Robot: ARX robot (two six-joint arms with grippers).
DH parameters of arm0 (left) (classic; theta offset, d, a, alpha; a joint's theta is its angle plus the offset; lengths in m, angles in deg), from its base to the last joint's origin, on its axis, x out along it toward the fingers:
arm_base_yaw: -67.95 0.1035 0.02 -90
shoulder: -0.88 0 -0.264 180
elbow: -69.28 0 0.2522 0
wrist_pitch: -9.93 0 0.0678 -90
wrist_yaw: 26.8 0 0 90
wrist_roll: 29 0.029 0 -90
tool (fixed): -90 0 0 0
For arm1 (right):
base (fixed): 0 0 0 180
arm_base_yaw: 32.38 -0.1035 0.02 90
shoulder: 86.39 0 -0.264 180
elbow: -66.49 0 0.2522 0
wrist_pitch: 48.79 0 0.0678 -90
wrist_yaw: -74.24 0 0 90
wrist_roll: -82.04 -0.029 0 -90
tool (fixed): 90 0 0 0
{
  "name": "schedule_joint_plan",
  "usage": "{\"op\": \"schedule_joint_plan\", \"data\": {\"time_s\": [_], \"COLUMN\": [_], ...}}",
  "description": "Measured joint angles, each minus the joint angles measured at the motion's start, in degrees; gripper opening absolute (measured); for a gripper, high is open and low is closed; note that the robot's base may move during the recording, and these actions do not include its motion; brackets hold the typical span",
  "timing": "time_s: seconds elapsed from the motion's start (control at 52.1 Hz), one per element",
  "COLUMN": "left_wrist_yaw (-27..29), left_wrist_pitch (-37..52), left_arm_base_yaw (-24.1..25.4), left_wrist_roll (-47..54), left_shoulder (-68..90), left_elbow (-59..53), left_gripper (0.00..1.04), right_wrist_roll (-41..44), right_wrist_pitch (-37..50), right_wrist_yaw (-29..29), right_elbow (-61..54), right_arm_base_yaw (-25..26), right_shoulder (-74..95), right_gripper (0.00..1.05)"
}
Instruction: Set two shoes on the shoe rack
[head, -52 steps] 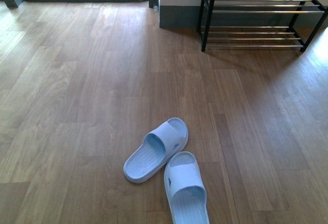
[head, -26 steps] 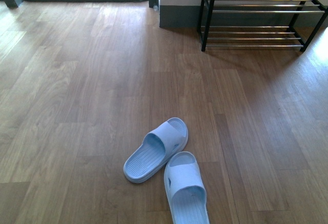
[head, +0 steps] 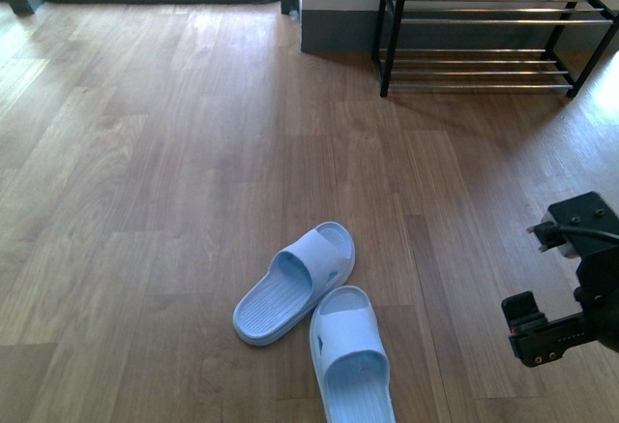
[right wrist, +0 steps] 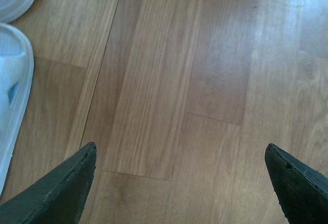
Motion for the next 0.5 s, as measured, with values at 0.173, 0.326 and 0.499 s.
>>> {"op": "schedule_joint_plan", "data": {"time_s": [0.173, 0.326, 0.499], "left_wrist_yaw": [0.00, 0.00, 0.00], "left_wrist_pitch": [0.00, 0.00, 0.00], "left_arm_base_yaw": [0.00, 0.00, 0.00], "left_wrist_roll": [0.00, 0.00, 0.00], "left_shoulder": [0.00, 0.00, 0.00], "left_elbow": [0.00, 0.00, 0.00], "left_gripper": [0.95, 0.95, 0.95], "right_wrist_roll": [-0.61, -2.84, -5.31], "right_wrist_pitch": [-0.11, -1.62, -3.67], "right_wrist_yaw": [-0.39, -0.42, 1.99], "right_elbow": [4.22, 6.19, 7.74], "right_arm_base_yaw": [-4.24, -5.70, -6.86], "right_shoulder": [9.33, 13.53, 16.22], "right_gripper": [0.95, 0.95, 0.95]}}
